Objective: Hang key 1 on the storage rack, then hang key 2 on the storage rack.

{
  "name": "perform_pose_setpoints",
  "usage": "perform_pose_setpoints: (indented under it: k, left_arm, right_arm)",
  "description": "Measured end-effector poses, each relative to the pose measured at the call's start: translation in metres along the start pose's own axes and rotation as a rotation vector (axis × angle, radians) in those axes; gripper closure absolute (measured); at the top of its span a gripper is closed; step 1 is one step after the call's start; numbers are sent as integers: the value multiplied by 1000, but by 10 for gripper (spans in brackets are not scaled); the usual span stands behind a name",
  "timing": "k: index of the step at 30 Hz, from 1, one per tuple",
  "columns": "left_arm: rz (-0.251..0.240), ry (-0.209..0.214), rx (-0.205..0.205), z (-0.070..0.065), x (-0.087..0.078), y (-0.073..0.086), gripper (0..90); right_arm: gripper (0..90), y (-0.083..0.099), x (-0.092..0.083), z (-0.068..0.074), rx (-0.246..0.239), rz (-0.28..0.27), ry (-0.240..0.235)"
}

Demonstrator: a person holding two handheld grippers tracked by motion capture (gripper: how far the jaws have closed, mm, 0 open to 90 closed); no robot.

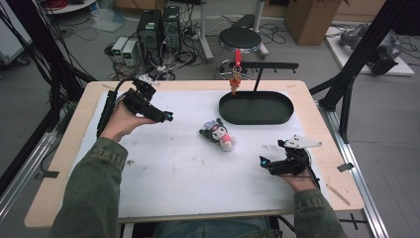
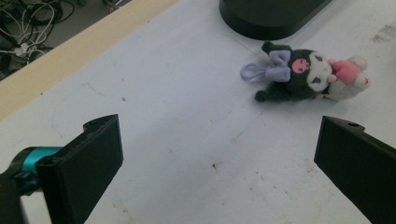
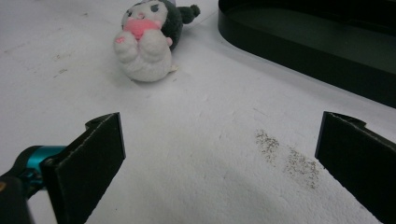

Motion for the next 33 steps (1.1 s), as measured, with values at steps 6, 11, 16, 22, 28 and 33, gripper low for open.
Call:
perform_pose_setpoints:
  k: [6,11,16,22,28,33]
  left_arm:
    - [-32,-4,-14,-4,-4,29,17]
    - [-40,0,-25,-8,1,54,17]
    - [-30,9,-33,-9,10,77,17]
    - [-50,12,-43,-11,16,102,17]
    - [-58,8,-75,-11,16,121,17]
    - [-61,-3,-92,-8,13,133,17]
  right_arm:
    - [6,0,-2,0,12,-2,0]
    - [6,0,-2,1,14,-6,0]
    - [6,-1,-2,2,17,-8,-2]
    - [6,-2,-3,9,17,-6,-21]
    - [6,-10,1,9,15,14,7]
    - [6,-28,5,8,21,10,10]
Point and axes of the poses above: each handheld gripper's, and its own axes: x roughly forward along the jaws, y roughly out of its underside, z roughly to its left, the point moved 5 cm from there along x, roughly forward along the jaws, and after that the axes turned 6 degrees about z, right-handed, at the moved point
